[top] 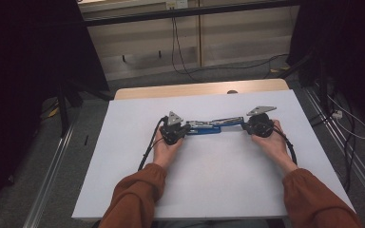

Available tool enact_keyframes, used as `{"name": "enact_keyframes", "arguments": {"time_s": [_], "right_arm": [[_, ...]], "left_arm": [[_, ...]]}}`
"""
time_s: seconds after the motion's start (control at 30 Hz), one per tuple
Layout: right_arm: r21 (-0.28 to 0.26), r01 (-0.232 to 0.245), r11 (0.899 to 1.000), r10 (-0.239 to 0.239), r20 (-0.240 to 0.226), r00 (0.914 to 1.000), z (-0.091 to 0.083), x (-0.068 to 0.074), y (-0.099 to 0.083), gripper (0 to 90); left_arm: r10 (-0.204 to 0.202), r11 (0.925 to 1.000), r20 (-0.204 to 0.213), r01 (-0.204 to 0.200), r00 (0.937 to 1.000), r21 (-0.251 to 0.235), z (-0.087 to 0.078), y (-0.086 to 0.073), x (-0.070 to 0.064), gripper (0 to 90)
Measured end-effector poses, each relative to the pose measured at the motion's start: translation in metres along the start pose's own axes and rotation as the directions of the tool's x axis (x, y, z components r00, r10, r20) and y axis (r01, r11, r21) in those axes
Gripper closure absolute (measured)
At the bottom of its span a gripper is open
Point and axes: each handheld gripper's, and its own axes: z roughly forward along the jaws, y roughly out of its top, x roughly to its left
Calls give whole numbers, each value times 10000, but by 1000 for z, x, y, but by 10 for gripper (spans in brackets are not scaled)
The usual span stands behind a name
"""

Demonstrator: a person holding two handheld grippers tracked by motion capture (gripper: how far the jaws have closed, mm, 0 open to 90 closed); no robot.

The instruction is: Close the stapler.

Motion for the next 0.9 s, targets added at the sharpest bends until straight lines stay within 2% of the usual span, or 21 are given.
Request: {"name": "enact_keyframes", "arguments": {"time_s": [0.77,0.9], "right_arm": [[-621,-7,9981,-1,-130,9999,-5,3,7,900],[-713,-23,9975,9,-206,9998,-6,4,8,900]], "left_arm": [[39,9999,4,-39,10000,94,-1,0,0,900],[85,10000,-14,-85,10000,-26,0,0,0,900]]}}
